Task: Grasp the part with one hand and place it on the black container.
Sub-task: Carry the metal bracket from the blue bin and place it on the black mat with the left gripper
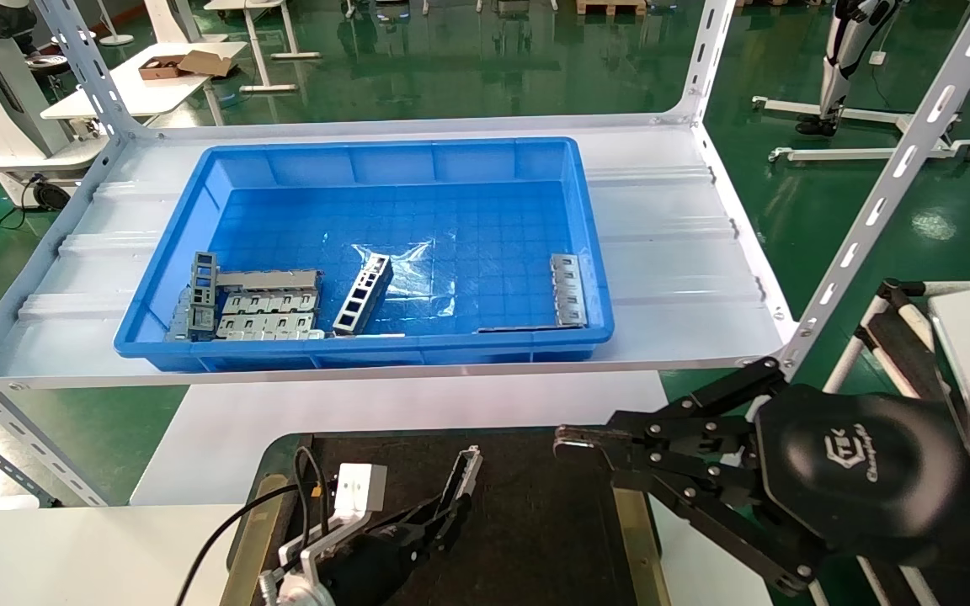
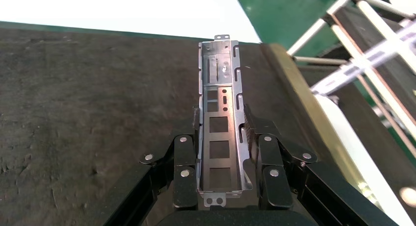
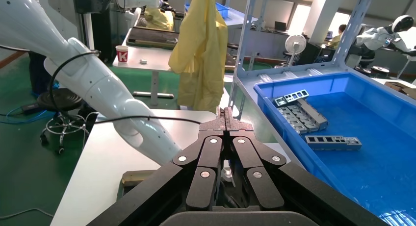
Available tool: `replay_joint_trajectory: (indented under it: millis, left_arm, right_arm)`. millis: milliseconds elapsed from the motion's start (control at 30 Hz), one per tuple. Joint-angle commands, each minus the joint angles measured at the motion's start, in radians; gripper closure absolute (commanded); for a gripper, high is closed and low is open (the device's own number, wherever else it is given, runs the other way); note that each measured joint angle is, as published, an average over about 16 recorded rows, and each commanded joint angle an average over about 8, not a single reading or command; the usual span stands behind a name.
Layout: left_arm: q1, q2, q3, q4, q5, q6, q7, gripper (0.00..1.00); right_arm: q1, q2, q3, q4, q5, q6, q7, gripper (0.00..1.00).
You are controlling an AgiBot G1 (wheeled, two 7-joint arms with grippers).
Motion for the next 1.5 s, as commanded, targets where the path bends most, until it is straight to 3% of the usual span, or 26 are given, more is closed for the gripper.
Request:
replay_joint_trajectory:
  millis: [33,500,933,967,1033,1167,1233,1300,1500]
  left_arm:
    - [-0.003,0.031,0.008,0.028,-0.001,-0.036,-0.003,1.0]
    - [-0.054,0.214,0.019,0.245,-0.054,-0.107,-0.046,1.0]
    - [-0.072,0.289,0.015,0.384,-0.058,-0.093,-0.054,1.0]
    - [-0.071,0.292,0.014,0.39,-0.058,-0.092,-0.055,0.97]
    - [-0.069,0.296,0.01,0.4,-0.058,-0.092,-0.057,0.82]
    - [-0.065,0.301,0.002,0.406,-0.055,-0.099,-0.06,0.32]
    - [-0.063,0.302,-0.003,0.406,-0.053,-0.103,-0.061,0.1]
    - [-0.062,0.303,-0.006,0.404,-0.049,-0.105,-0.061,0.0]
    - [-0.061,0.304,-0.015,0.396,-0.037,-0.105,-0.061,0.0]
  right_arm:
    - [0.0,0.0,0.0,0.0,0.0,0.0,0.0,1.0]
    - [0.0,0.0,0.0,0.0,0.0,0.0,0.0,1.0]
    - [0.0,0.0,-0.001,0.0,0.0,0.0,0.0,0.97]
    - [0.0,0.0,-0.001,0.0,0.0,0.0,0.0,0.91]
    - [0.0,0.0,-0.001,0.0,0.0,0.0,0.0,0.66]
    - [0.0,0.0,-0.001,0.0,0.0,0.0,0.0,0.16]
    - [0.0,0.0,-0.001,0.0,0.0,0.0,0.0,0.0]
    - [0.0,0.0,-0.001,0.0,0.0,0.0,0.0,0.0]
    - [0.0,0.0,-0.001,0.0,0.001,0.0,0.0,0.0]
